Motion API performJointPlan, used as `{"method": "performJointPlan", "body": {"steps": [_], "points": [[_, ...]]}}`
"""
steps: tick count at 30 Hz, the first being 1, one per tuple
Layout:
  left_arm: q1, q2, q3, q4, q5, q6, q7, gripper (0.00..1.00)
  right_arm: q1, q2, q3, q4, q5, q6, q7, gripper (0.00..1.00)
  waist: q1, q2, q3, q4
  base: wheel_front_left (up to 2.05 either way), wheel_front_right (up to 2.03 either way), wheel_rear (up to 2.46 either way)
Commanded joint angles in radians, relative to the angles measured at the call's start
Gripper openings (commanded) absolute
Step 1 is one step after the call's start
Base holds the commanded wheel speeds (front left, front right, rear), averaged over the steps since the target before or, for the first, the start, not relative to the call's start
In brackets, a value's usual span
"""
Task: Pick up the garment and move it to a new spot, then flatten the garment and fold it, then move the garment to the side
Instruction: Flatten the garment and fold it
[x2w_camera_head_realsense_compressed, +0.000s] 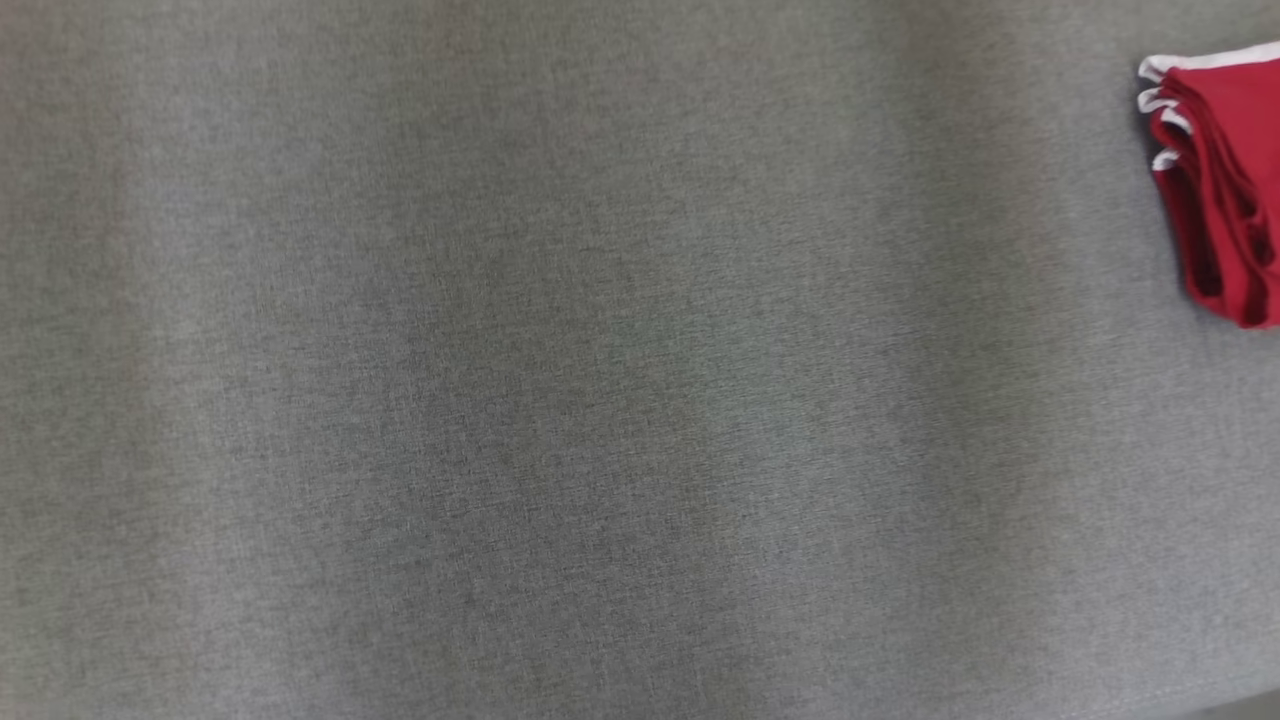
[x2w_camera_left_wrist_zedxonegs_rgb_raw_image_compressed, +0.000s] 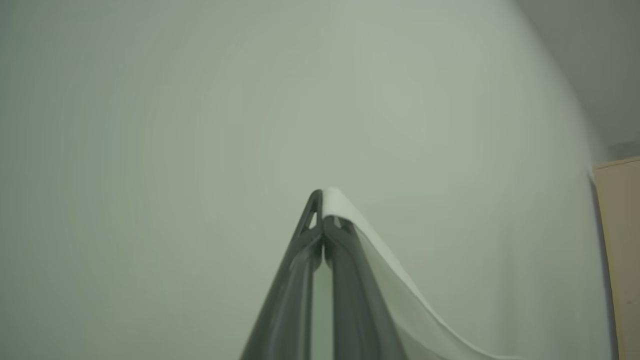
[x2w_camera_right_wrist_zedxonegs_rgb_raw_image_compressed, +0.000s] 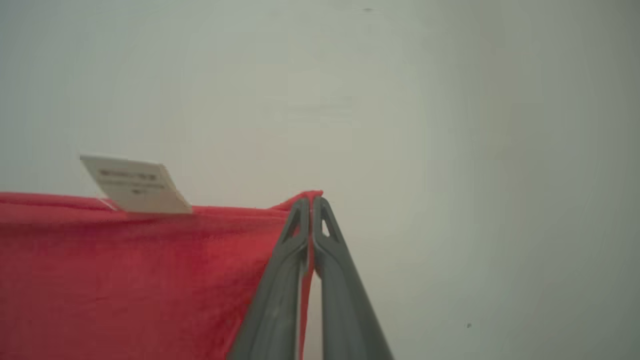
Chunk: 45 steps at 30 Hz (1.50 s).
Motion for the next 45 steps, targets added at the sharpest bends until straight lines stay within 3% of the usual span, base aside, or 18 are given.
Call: {"method": "performJointPlan", "body": {"steps": [1, 6, 10, 16, 20, 29, 36, 40, 45], "points": [[0.035, 0.002, -0.001, 0.007, 0.018, -0.016, -0.01, 0.0, 0.022, -0.014, 0.005, 0.019, -0.015, -0.003, -0.008, 0.0, -0.0001, -0.0001, 0.023, 0.009, 0.0, 0.0, 0.0], [0.216, -0.003, 0.018, 0.047, 0.09, -0.048, -0.013, 0.0, 0.111, -0.034, 0.099, 0.074, -0.079, -0.003, -0.017, 0.0, -0.0001, -0.0001, 0.075, 0.025, 0.0, 0.0, 0.0], [0.406, -0.039, 0.079, 0.046, 0.118, -0.059, -0.014, 0.0, 0.185, -0.086, 0.218, 0.073, -0.138, -0.003, -0.029, 0.0, -0.0001, -0.0001, 0.081, 0.039, 0.0, 0.0, 0.0], [0.638, -0.119, 0.135, -0.03, 0.079, -0.064, -0.014, 0.0, 0.277, -0.138, 0.296, -0.002, -0.157, -0.003, -0.034, 0.0, -0.0001, -0.0001, 0.044, 0.071, 0.0, 0.0, 0.0], [0.86, -0.153, 0.122, -0.095, 0.019, -0.064, -0.014, 0.0, 0.413, -0.181, 0.393, -0.018, -0.117, -0.003, -0.033, 0.0, -0.0001, -0.0001, -0.047, 0.092, 0.0, 0.0, 0.0], [1.311, -0.192, 0.096, -0.123, -0.069, -0.065, -0.014, 0.0, 0.743, -0.204, 0.494, 0.022, 0.075, -0.003, 0.174, 0.0, -0.0001, -0.0001, -0.248, 0.088, 0.0, 0.0, 0.0], [1.536, -0.226, 0.075, -0.158, -0.147, -0.065, -0.014, 0.0, 0.897, -0.229, 0.475, 0.028, 0.116, -0.003, 0.237, 0.0, -0.0001, -0.0001, -0.342, 0.1, 0.0, 0.0, 0.0], [1.633, -0.238, 0.043, -0.168, -0.162, -0.062, -0.012, 0.0, 0.986, -0.23, 0.384, 0.059, 0.134, -0.003, 0.307, 0.0, -0.0001, -0.0001, -0.391, 0.13, 0.0, 0.0, 0.0], [1.708, -0.25, -0.003, -0.179, -0.154, -0.047, -0.011, 0.0, 1.119, -0.194, 0.255, 0.01, 0.136, -0.003, 0.386, 0.0, -0.0001, -0.0001, -0.429, 0.152, 0.0, 0.0, 0.0]]}}
